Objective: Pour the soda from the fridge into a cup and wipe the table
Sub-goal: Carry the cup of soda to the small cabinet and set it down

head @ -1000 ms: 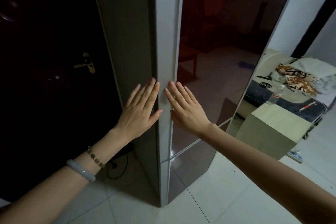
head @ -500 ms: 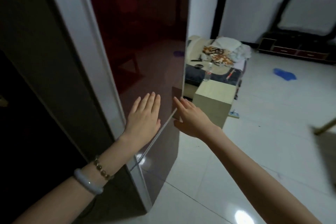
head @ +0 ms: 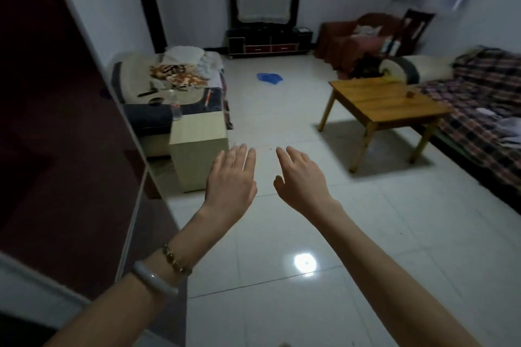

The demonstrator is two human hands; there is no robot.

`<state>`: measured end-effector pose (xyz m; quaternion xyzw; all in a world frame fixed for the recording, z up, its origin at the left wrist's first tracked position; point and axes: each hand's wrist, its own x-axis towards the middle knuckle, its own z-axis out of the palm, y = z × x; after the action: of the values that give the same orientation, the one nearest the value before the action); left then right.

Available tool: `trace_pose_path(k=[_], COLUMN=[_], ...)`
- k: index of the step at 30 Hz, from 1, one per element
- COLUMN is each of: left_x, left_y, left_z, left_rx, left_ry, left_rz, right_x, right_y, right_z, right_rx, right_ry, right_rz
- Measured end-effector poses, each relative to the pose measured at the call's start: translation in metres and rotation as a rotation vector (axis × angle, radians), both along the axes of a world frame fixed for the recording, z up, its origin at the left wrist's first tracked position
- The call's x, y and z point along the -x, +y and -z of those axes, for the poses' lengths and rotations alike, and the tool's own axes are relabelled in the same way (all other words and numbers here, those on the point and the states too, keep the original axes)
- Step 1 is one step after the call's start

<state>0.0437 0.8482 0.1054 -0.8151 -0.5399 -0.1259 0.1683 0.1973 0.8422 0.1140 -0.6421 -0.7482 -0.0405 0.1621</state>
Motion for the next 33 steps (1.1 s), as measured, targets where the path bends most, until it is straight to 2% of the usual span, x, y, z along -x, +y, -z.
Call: trace_pose_path(k=[8,15,25,33], left_x=[-0.129,-0.261,-0.453,-0.554], left_y=[0.022,0.056,0.104,0.139], left_z=[0.003,0.008,0.009,0.019], left_rx=[0.038,0.037,-0.078,-0.054], left_ry=[-0.047,-0.092,-0.243,-0.227], left_rz=[0.295,0.439,0.552,0.57], right_x=[-0.123,-0.242,-0.424,-0.52], right_y=[-0.027,-0.02,0.015,0.047], right_z=[0.002,-0.003,0.007,0.016], right_rx=[0.001,-0.062,-0.211,-0.2], right_ry=[-0.033,-0.04,-0.095,-0.119], right_rz=[0.308,0.449,0.571,0.618])
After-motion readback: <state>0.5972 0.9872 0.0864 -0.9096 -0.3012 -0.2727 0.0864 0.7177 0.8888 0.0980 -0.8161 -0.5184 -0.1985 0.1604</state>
